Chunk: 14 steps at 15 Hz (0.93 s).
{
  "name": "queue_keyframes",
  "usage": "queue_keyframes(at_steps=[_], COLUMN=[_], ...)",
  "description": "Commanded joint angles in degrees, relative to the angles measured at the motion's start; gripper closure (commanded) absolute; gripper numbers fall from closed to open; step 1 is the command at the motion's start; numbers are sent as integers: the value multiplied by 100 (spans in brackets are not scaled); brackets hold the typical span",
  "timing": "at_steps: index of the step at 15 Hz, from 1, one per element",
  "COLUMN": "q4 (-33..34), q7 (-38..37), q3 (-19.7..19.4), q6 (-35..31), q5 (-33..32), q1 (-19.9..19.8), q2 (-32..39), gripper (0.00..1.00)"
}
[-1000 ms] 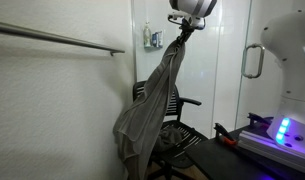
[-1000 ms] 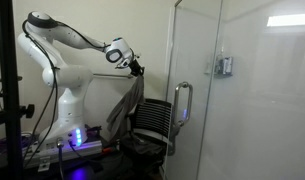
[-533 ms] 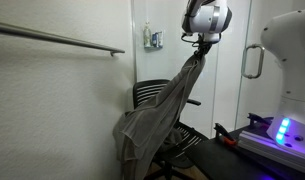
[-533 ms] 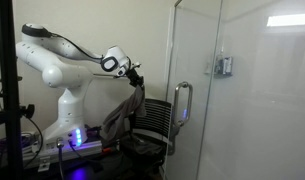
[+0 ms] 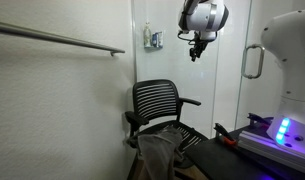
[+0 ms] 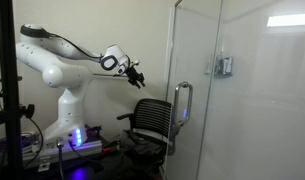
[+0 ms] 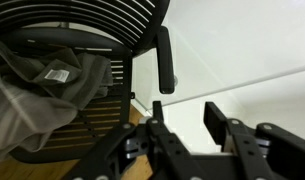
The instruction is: Open the door then pick the towel and drop in on the floor
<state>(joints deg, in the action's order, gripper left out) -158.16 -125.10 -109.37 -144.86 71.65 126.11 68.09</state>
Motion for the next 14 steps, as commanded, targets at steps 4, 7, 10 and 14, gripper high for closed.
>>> queue_keyframes(at_steps=[4,7,10,14], q4=[344,385,384,384], q7=[73,74,76,77], q3=[-156,-200,-202,-203], q6=[89,93,93,93], q5=[182,203,207,207], q1=[204,279,277,276], q2=[201,212,212,212], gripper=[24,13,13,13])
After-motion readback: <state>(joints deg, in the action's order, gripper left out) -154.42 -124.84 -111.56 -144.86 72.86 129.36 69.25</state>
